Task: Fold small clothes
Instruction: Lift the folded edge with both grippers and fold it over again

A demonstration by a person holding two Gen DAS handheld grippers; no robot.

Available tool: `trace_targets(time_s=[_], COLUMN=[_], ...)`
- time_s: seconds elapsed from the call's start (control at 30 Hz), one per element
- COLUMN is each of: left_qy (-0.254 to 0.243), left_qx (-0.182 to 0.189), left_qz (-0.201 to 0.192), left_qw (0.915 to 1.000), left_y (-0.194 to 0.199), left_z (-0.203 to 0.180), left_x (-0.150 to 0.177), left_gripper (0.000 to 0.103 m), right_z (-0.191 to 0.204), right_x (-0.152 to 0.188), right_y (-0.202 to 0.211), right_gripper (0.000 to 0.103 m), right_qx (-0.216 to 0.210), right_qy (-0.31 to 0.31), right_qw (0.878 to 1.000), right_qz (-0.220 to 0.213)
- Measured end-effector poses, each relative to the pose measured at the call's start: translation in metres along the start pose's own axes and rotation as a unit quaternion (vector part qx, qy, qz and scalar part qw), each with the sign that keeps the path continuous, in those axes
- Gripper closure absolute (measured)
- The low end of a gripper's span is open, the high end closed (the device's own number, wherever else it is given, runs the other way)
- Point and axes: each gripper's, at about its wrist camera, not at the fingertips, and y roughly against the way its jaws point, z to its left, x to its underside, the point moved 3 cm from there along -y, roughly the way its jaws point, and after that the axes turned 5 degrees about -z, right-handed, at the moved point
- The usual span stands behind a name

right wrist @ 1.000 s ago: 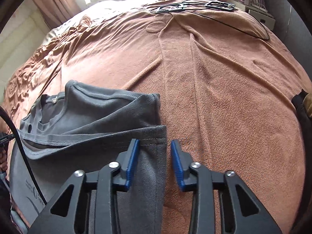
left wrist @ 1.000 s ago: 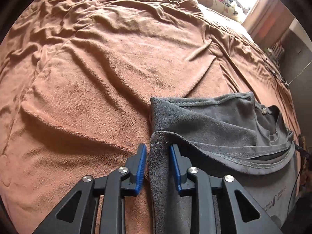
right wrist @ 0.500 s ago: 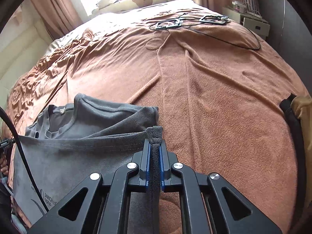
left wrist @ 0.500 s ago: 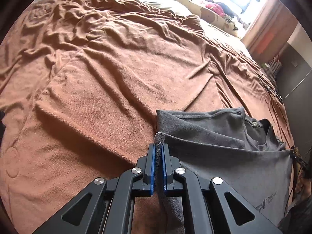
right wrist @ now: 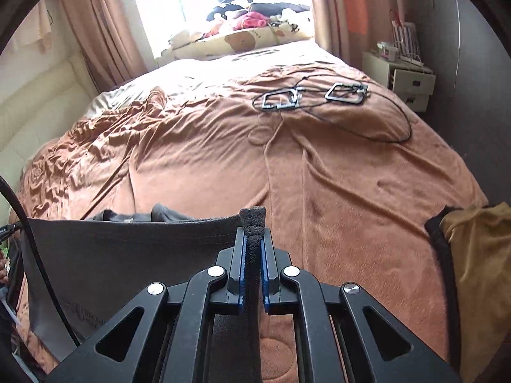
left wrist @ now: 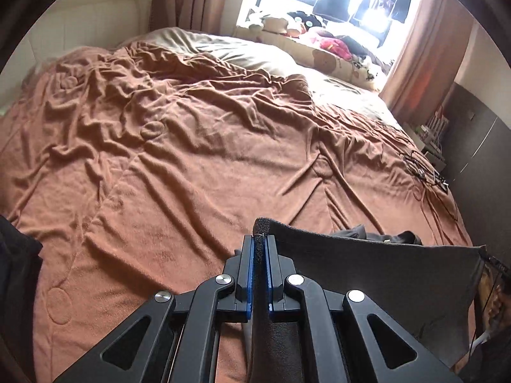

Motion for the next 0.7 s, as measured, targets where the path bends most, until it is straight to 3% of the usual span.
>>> trace_targets(time_s=[0.17,0.3,0.53,0.7], left_qy=[-0.004,-0.003,-0.013,-0.015], left_qx=[-0.009,-0.019,-0.049,-0.065], left_qz=[-0.002,0.019,0.076,0.098], left_qw=[0.9999,0.9996,0.9958,0.9929], left_y=[-0.020,-0.053,-0.125,-0.152], left_z=[-0.006,-0.004,0.005,0.015], left_x=[-0.021,-0.028,-0.012,-0.003], left_gripper=[0.097,0.097,0.097,0.097], right_z=[0.001,0.000,0.002,0.004], right_x=[-0.014,-0.021,-0.020,-0.023], right_y=[-0.016,-0.047,-0.119,-0.153], right_gripper=[0.099,0.099,0.099,0.099], right_qx=[0.007,0.015,0.035,0.046], right_qy=[0.001,0.002,0.017,0.019], right_qw=[1.000,1.000,0.997,0.995], right_qz=[-0.005,0.014,0.071,0.085])
